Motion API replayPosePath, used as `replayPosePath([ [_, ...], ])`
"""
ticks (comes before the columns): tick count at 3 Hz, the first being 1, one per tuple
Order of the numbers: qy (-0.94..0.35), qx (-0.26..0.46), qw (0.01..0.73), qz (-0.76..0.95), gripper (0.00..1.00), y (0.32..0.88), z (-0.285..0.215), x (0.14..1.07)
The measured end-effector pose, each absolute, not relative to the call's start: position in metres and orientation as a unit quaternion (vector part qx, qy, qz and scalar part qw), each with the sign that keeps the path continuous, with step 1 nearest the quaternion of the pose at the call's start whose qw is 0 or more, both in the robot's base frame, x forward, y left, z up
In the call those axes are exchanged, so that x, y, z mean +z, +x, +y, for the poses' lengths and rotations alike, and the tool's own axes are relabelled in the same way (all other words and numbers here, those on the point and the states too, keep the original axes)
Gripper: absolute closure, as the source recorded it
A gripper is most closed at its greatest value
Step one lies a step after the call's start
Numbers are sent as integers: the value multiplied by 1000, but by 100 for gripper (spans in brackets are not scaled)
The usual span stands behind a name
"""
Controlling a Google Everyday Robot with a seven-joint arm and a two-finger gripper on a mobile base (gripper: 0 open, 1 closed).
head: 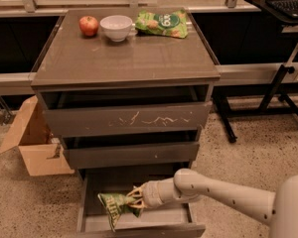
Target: Pick green jalapeno chip bag from bottom drawer and place on counter
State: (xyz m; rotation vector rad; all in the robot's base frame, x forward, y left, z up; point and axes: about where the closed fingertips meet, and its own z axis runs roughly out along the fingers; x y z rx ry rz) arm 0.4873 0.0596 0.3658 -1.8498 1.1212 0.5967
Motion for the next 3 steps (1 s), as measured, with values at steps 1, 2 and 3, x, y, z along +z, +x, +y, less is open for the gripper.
replayPosePath([
  [1,-750,221,455,426,100,487,54,411],
  [2,-751,219,457,424,100,489,53,417],
  [3,-752,211,467,415,100,501,49,452],
])
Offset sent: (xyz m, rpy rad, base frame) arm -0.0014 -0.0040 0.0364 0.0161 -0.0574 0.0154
